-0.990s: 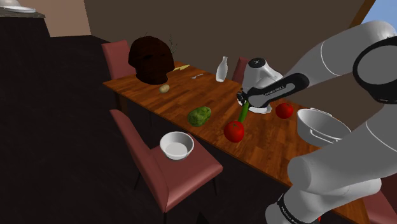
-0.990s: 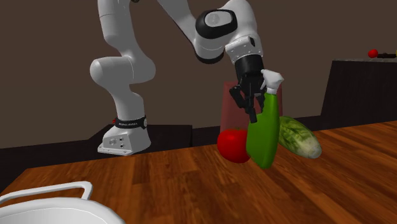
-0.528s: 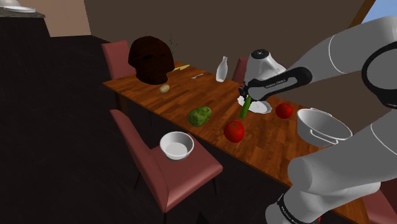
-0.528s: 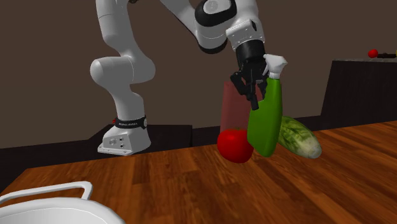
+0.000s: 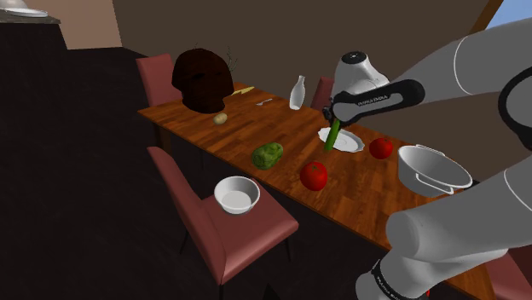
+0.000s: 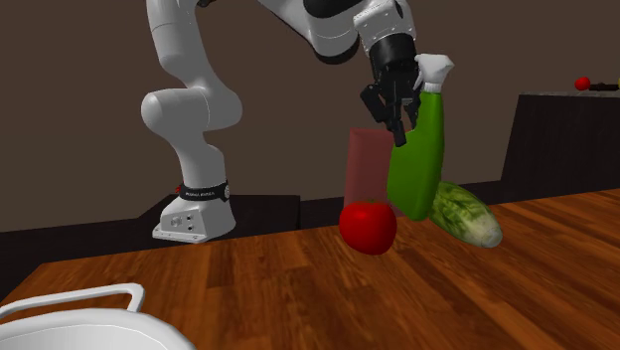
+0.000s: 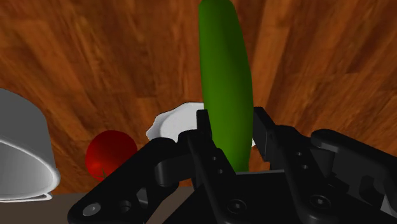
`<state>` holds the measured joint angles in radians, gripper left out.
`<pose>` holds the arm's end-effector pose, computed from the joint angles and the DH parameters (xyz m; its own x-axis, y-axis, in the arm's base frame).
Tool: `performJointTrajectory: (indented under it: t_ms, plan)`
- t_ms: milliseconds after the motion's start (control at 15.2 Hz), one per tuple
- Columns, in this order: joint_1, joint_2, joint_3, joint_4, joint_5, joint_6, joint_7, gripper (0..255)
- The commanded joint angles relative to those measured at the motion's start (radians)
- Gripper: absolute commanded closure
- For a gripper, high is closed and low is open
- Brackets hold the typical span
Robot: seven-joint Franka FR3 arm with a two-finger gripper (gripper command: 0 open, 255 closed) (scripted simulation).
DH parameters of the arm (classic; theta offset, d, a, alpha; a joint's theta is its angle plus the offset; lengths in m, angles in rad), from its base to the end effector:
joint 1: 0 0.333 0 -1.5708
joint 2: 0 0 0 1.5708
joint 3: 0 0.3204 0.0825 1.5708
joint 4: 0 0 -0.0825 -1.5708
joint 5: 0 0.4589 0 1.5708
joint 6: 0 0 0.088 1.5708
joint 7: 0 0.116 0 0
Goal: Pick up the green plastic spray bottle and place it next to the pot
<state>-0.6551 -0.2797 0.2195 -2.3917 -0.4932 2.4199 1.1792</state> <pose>0.4937 -0.2351 0.4119 0.2398 -0.8335 0.4978 -0.9594 -0.2817 -0.0096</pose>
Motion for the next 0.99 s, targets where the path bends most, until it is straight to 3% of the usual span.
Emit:
performJointTrajectory:
  t_ms: [0,924]
  plan:
    - [0.005,-0.011,-0.004,0.015,0.015,-0.022,-0.019,255]
    - [0.029,-0.064,-0.020,0.147,0.093,-0.192,-0.122,255]
